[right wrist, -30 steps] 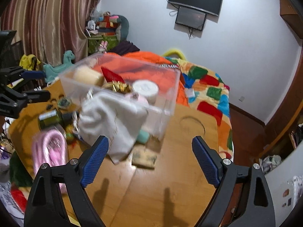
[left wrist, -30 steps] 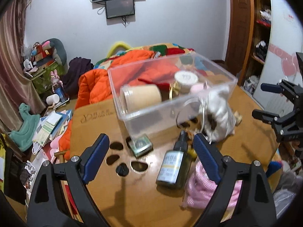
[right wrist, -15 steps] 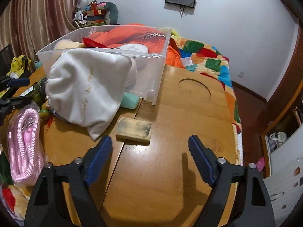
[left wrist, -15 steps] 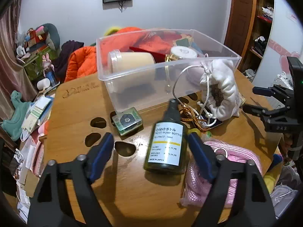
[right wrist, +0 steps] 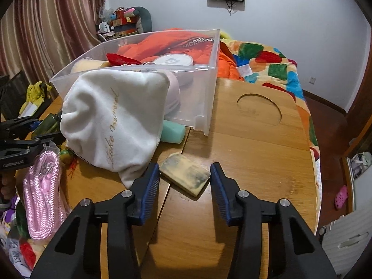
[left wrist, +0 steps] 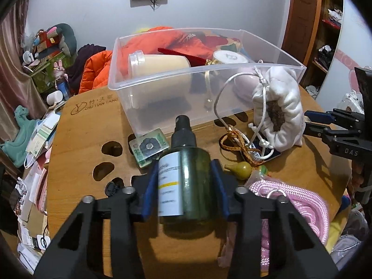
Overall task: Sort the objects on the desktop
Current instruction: 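Grasp the green pump bottle with the left gripper while the right grasps the beige soap bar, then carry the green bottle in the left gripper over the bin while the right carries the soap bar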
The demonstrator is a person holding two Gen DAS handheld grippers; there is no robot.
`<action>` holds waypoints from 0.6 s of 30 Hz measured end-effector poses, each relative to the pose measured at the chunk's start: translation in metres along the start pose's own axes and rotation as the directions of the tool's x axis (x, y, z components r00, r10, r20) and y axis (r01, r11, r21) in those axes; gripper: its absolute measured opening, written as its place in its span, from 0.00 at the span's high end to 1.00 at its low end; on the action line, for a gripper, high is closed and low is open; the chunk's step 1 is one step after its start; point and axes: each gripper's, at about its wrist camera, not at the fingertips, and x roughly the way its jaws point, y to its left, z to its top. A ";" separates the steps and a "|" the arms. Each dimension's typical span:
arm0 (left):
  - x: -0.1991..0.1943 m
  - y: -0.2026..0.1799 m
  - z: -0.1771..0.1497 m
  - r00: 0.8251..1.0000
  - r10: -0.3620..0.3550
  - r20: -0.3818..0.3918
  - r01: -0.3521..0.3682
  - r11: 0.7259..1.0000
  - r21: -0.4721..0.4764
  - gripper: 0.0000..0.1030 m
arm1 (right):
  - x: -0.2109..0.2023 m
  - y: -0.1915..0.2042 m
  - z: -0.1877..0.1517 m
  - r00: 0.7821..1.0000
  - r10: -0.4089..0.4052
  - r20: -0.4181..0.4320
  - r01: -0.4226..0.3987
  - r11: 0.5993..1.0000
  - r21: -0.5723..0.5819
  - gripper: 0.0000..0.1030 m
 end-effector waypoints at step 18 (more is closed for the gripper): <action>-0.034 0.014 0.007 0.994 0.027 0.104 -0.021 0.998 -0.058 0.60 | -0.041 -0.009 0.007 0.997 -0.004 0.078 0.001 0.999 0.034 0.60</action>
